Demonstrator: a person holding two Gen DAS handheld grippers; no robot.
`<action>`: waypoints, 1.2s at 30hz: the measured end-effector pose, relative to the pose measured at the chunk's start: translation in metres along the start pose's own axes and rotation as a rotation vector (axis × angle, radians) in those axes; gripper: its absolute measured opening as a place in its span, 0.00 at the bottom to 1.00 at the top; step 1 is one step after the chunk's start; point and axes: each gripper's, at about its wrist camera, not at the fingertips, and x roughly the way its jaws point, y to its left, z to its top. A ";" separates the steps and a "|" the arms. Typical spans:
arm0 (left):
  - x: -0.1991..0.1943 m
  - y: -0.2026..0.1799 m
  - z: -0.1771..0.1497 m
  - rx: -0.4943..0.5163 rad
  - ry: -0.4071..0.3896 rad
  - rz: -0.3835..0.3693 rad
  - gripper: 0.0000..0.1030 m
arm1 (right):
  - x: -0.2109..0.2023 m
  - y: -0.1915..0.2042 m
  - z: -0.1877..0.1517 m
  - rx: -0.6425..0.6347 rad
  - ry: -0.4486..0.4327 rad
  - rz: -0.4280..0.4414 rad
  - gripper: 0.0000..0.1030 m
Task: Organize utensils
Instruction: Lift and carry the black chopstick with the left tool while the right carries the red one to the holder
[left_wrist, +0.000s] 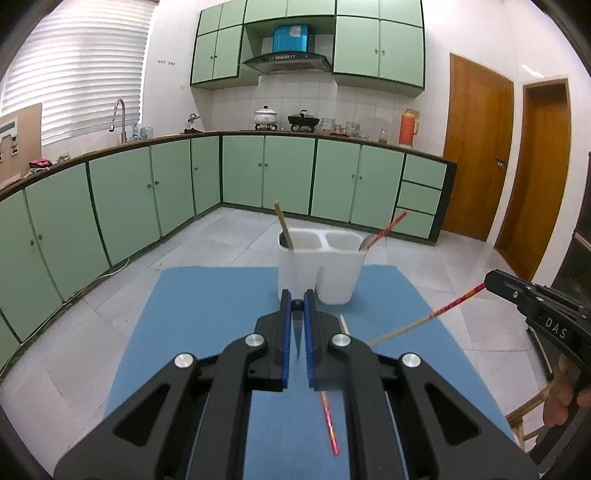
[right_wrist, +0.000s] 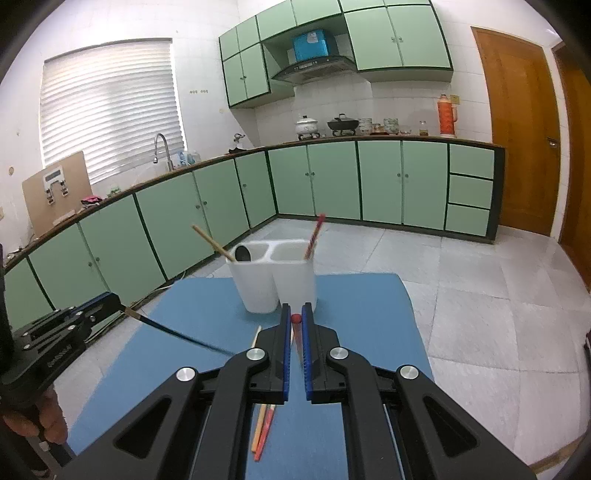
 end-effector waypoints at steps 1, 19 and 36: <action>0.001 0.000 0.002 -0.003 0.000 -0.006 0.05 | 0.001 0.000 0.005 -0.002 -0.001 0.006 0.05; 0.005 -0.002 0.052 -0.023 -0.053 -0.083 0.05 | 0.009 0.009 0.071 -0.059 -0.033 0.074 0.05; 0.022 -0.034 0.169 -0.011 -0.295 -0.086 0.05 | 0.019 0.009 0.175 -0.060 -0.215 0.076 0.05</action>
